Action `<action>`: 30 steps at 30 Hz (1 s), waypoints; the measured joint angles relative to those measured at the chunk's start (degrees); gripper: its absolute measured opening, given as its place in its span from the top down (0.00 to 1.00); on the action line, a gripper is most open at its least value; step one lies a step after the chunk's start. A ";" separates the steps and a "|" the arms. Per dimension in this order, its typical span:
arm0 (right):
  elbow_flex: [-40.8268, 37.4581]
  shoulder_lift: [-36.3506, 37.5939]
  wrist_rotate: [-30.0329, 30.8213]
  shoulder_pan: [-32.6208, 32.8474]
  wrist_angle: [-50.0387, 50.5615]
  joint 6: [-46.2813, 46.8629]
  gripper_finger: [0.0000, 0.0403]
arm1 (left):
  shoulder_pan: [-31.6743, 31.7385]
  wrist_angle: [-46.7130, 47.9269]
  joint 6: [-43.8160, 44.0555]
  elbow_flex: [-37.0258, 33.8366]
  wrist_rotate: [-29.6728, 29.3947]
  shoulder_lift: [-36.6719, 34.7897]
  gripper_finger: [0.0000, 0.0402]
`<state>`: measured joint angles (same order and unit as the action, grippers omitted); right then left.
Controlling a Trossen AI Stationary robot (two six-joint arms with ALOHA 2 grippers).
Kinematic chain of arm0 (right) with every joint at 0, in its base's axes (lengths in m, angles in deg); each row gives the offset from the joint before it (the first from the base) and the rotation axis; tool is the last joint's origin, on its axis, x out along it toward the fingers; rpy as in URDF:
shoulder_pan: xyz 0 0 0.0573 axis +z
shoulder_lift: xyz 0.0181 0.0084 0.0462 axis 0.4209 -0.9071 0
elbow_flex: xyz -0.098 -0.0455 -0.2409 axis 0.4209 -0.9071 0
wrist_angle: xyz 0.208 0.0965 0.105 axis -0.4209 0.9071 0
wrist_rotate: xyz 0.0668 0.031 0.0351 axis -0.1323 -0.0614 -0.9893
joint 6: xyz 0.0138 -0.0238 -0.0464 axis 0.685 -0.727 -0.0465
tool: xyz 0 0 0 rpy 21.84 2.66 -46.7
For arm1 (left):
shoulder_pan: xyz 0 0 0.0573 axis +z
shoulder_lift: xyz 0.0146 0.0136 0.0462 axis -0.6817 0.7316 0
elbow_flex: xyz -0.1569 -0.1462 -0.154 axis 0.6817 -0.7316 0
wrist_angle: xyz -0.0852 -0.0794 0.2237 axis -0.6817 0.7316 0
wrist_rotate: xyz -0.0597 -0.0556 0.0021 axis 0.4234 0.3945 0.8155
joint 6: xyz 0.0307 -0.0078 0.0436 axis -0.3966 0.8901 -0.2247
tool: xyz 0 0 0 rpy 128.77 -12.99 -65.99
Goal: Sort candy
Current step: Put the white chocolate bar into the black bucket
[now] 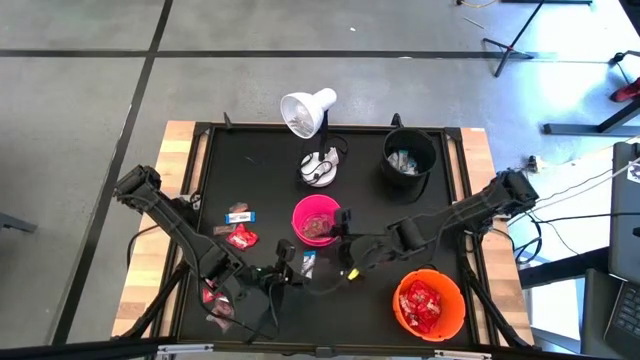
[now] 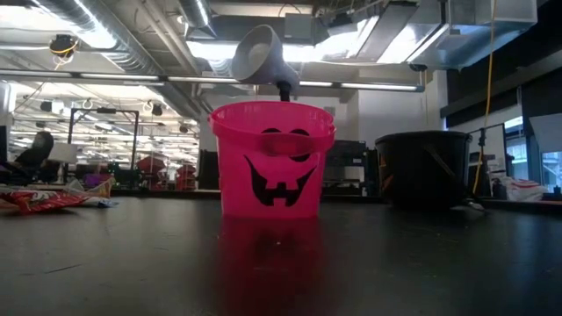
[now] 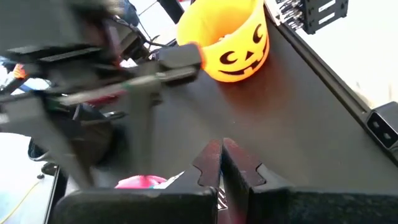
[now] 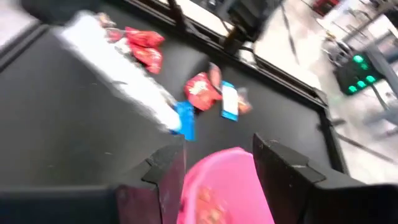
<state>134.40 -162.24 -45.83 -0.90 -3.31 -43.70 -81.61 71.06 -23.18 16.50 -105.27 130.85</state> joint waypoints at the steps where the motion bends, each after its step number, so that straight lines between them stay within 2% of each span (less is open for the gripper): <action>1: -0.02 -0.71 -0.86 0.03 -1.03 -0.57 0.55 | 0.06 0.03 0.01 0.00 -0.07 0.00 1.00; 6: 0.03 -1.84 -6.94 0.14 -3.50 -1.51 0.55 | 0.12 0.39 0.02 0.00 -0.10 0.00 1.00; 15: 0.00 -3.31 -13.31 0.04 -8.20 -1.44 0.55 | 0.09 0.41 0.01 0.00 -0.12 0.00 1.00; 26: 0.00 -4.03 -16.20 0.04 -9.42 -0.14 0.55 | 0.12 0.42 0.01 0.00 -0.17 -0.02 1.00; 30: 0.08 -4.03 -11.64 0.04 -6.94 -0.57 0.55 | 0.12 0.69 0.23 0.00 -0.23 -0.02 1.00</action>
<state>134.48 -166.26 -57.46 -0.86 -10.26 -44.27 -81.50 71.75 -22.95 16.50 -105.50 130.83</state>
